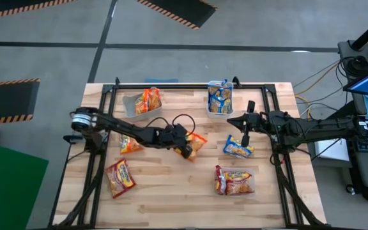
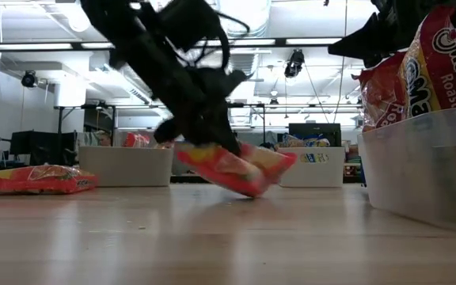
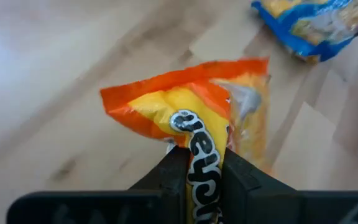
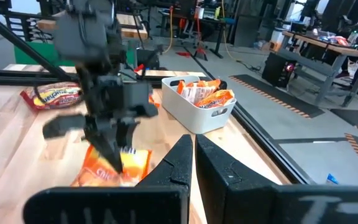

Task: Sort Maruchan noodles
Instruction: Put the orange noodle pack into the gray bin

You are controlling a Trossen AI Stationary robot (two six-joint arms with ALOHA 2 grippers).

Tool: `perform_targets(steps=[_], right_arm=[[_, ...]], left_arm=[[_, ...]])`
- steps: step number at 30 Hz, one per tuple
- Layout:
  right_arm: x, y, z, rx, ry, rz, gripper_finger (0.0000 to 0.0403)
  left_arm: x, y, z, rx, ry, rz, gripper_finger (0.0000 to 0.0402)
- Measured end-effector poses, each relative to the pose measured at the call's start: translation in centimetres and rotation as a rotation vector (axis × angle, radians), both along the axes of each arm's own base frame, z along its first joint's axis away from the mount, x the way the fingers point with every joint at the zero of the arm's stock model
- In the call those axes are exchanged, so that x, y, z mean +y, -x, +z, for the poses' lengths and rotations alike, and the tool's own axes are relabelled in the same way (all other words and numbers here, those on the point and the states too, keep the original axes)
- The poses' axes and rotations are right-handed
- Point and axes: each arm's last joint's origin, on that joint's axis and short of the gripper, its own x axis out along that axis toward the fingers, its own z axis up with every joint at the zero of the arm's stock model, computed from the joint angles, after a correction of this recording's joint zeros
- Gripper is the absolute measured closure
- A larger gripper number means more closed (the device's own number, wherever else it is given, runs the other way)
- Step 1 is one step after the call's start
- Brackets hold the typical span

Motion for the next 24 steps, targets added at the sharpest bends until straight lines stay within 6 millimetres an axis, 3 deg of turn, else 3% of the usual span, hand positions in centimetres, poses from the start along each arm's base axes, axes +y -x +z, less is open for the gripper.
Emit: perform_targets(steps=[6,14,19,24], right_arm=[[0.0,0.0,0.0,-0.001,-0.006,-0.001,0.0394],[0.0,0.0,0.0,-0.001,-0.006,-0.003,0.0394],[-0.1,0.0,0.0,-0.002,-0.007,-0.006,0.0394],[-0.1,0.0,0.0,-0.002,-0.007,-0.007,0.0394]], left_arm=[[0.5,2.5,5.1,0.058,-0.157,0.021,0.0363],[2.4,7.7,12.4,0.232,-0.396,0.207,0.0364],[4.8,10.5,14.6,0.354,-0.439,0.36,0.0364],[8.1,12.7,15.0,0.522,-0.412,0.497,0.0364]])
